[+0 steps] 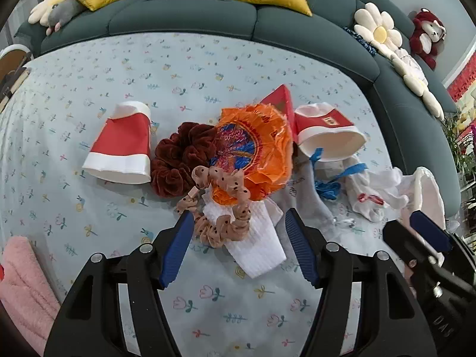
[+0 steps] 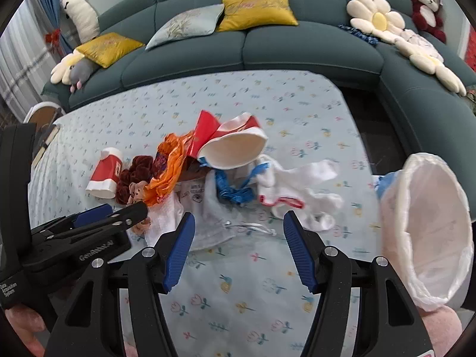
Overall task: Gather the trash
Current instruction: 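Return both open tools to the trash pile on the table, then grasp the wooden figure with the left tool while the right tool grasps the grey packet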
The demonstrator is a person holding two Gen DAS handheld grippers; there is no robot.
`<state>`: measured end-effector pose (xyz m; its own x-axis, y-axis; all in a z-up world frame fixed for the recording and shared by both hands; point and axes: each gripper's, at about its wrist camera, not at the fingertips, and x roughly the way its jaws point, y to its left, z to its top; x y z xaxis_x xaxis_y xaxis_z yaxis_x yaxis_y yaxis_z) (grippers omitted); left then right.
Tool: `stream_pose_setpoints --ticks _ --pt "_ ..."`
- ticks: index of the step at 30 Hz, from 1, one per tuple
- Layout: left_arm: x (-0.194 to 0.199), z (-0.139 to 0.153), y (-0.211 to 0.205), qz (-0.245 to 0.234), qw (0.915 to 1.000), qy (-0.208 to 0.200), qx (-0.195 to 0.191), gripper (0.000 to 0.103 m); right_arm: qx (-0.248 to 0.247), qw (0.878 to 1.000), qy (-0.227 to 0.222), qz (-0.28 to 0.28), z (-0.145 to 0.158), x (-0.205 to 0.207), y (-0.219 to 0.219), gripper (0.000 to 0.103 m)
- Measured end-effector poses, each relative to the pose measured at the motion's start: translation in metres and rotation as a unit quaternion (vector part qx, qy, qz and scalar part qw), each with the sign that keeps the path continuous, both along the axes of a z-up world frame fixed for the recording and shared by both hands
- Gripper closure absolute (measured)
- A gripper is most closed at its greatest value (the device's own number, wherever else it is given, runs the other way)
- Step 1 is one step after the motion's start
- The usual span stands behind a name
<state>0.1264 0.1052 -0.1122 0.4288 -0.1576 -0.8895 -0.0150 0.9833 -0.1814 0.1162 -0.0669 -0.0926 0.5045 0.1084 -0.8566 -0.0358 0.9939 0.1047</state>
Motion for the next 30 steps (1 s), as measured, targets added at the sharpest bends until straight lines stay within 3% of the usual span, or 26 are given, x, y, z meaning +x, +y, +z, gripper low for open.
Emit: stream_pose_setpoints --ticks 5,10,14,16,18,25,30 --pt "0.009 -0.015 0.005 -0.001 0.9998 0.019 -0.011 0.053 -0.004 1.0 0.019 0.011 -0.02 0.013 0.015 0.045" --pt "0.013 -0.027 0.01 -0.005 0.9992 0.032 -0.023 0.072 -0.017 0.999 0.043 0.02 -0.041 0.025 0.023 0.054" --pt "0.015 -0.031 0.013 -0.008 0.9988 0.037 -0.031 0.077 -0.009 0.998 0.06 0.016 -0.052 0.032 0.025 0.059" --pt "0.015 -0.033 0.015 -0.012 0.9985 0.039 -0.036 0.086 -0.005 0.998 0.068 0.017 -0.057 0.034 0.027 0.063" --pt "0.015 -0.034 0.016 -0.015 0.9982 0.042 -0.041 0.091 -0.005 0.997 0.076 0.02 -0.063 0.037 0.028 0.073" --pt "0.007 -0.031 0.017 -0.015 0.9981 0.035 -0.048 0.092 0.011 0.996 0.09 0.021 -0.075 0.036 0.027 0.1" --pt "0.001 -0.022 0.016 -0.014 0.9985 0.027 -0.047 0.093 0.029 0.996 0.076 0.024 -0.063 0.028 0.023 0.103"
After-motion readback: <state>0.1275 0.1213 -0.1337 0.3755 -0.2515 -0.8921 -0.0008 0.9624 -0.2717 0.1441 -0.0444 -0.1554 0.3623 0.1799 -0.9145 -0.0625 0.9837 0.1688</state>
